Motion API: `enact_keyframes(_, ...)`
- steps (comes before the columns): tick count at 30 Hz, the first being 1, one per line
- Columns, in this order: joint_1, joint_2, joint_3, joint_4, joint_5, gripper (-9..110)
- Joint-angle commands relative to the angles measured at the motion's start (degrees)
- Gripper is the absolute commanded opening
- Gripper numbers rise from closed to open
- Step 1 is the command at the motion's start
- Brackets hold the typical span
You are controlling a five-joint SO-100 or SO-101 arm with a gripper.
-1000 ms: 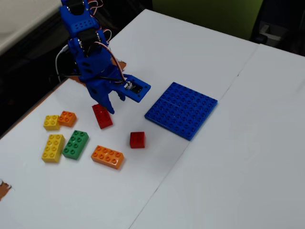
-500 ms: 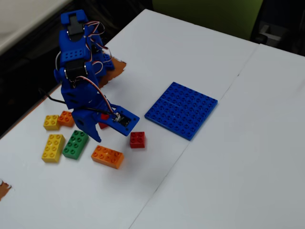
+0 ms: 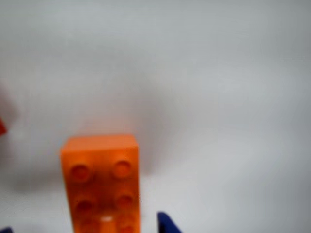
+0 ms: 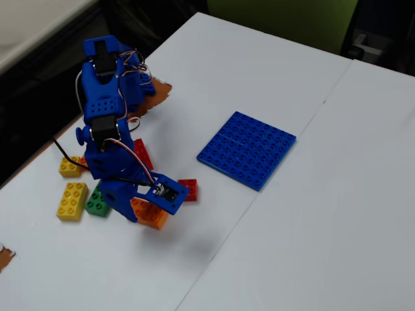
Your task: Pick up the 2x4 orange block and go up the 8x8 blue block.
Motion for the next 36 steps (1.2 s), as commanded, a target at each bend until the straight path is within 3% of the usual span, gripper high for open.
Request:
enact_keyframes(1, -0.9, -0.1, -3.2, -1.3, 0.9, 35)
enact_keyframes(27, -1.8, -4.3, -4.6, -1.1, 0.4, 33)
enact_keyframes(29, -1.8, -4.4, -4.6, -1.1, 0.9, 29)
enact_keyframes(33, -1.8, -4.0, -4.6, -0.5, 2.0, 9)
enact_keyframes(36, -1.8, -3.3, -4.6, 0.6, 2.6, 6)
